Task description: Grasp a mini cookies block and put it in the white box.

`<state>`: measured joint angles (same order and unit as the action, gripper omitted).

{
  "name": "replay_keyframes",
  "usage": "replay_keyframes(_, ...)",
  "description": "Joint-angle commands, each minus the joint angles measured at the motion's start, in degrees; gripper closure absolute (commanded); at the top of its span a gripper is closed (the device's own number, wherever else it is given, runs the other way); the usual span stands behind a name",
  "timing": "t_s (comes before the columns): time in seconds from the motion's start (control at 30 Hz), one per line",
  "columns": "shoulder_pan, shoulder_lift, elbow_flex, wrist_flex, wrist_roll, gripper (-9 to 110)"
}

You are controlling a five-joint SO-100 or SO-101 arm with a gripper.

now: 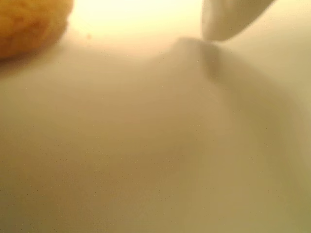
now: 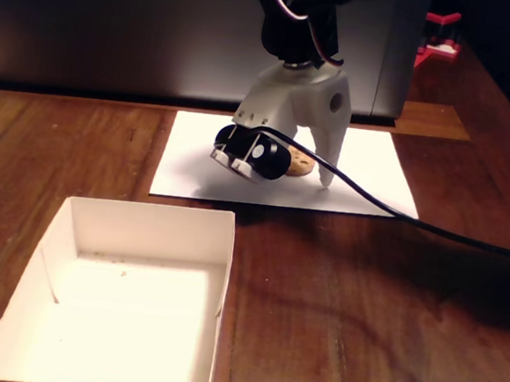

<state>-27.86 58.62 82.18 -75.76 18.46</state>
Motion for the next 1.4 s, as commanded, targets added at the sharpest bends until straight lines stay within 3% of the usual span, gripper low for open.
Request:
replay_keyframes(0.0,-0.1,2.1,-4.4,0.4,0.4,59)
replay_keyframes(0.7,-0.1,2.3,-4.0,5.8,1.4,58)
replay_keyframes(1.37,-2.6,4.7,-4.4,1.8,4.7,58)
